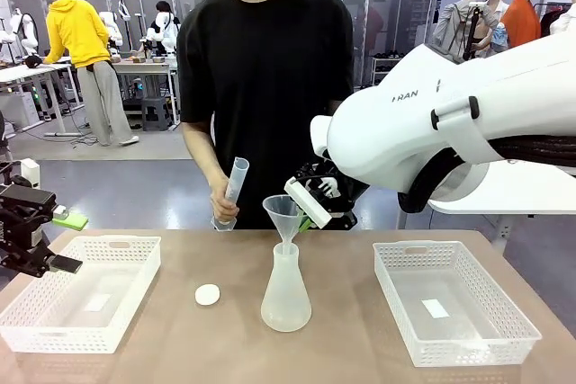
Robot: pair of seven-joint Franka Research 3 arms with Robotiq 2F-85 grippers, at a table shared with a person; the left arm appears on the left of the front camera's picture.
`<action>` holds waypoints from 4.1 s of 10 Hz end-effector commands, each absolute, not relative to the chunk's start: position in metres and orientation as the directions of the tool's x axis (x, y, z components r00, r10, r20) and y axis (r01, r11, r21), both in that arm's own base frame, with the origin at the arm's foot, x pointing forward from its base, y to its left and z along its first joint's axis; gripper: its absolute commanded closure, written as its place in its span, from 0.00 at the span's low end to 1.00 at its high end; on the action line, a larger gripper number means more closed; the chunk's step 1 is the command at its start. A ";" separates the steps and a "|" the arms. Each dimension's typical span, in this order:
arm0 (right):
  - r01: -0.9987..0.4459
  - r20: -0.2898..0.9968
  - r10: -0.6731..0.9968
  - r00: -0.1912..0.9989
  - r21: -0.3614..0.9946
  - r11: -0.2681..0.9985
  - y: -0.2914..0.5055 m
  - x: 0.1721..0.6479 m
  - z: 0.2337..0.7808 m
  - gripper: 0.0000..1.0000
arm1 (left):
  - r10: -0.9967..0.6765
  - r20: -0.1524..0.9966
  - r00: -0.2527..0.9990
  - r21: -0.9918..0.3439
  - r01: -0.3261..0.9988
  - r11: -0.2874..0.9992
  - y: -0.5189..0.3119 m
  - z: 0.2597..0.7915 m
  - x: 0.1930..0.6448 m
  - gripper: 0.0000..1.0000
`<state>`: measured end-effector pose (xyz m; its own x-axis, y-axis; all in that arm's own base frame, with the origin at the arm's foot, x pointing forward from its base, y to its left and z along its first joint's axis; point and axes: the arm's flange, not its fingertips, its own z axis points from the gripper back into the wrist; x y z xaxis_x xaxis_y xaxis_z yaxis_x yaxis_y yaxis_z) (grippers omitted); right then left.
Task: Prepare the solutions needed for the experiment.
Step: Pick up the Plastic Funnel and insert it into the Big flask, then once the solution is in the Big flask , pick up the Plastic Funnel and place it back into the right Organizing basket.
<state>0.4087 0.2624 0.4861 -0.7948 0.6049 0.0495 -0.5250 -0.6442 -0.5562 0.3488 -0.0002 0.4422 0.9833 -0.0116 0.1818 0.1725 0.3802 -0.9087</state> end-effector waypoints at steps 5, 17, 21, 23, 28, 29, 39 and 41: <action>-0.489 0.041 0.576 -0.816 -0.580 -0.651 0.260 0.411 0.466 0.73 | -0.008 0.193 0.981 -0.916 0.183 0.357 -0.002 0.446 0.349 0.00; -0.516 0.051 0.595 -0.802 -0.559 -0.649 0.264 0.410 0.473 0.64 | -0.008 0.193 0.981 -0.916 0.183 0.357 -0.002 0.446 0.349 0.00; -0.516 0.051 0.595 -0.802 -0.559 -0.649 0.264 0.410 0.473 0.64 | -0.008 0.193 0.981 -0.916 0.183 0.357 -0.002 0.446 0.349 0.00; -0.515 0.044 0.596 -0.802 -0.558 -0.651 0.265 0.410 0.473 0.64 | -0.008 0.193 0.981 -0.916 0.183 0.357 -0.002 0.446 0.349 0.00; -0.430 -0.116 0.592 -0.798 -0.580 -0.693 0.254 0.368 0.553 0.64 | -0.008 0.193 0.981 -0.916 0.183 0.357 -0.002 0.446 0.349 0.00; -0.473 -0.157 0.644 -0.749 -0.555 -0.684 0.238 0.361 0.569 0.64 | -0.008 0.193 0.981 -0.916 0.183 0.357 -0.002 0.446 0.349 0.00; -0.820 0.691 0.544 0.476 0.127 0.557 0.062 0.346 0.531 0.64 | -0.008 0.193 0.981 -0.916 0.183 0.357 -0.002 0.446 0.349 0.00; -0.884 0.689 0.603 0.402 0.120 0.452 0.070 0.341 0.516 0.64 | -0.008 0.193 0.981 -0.916 0.183 0.357 -0.002 0.446 0.349 0.00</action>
<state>0.3481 0.0561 0.5136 0.4402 0.6291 0.6406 -0.8764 0.4562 0.1542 0.3489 0.0000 0.4425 0.9832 -0.0113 0.1821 0.1726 0.3811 -0.9083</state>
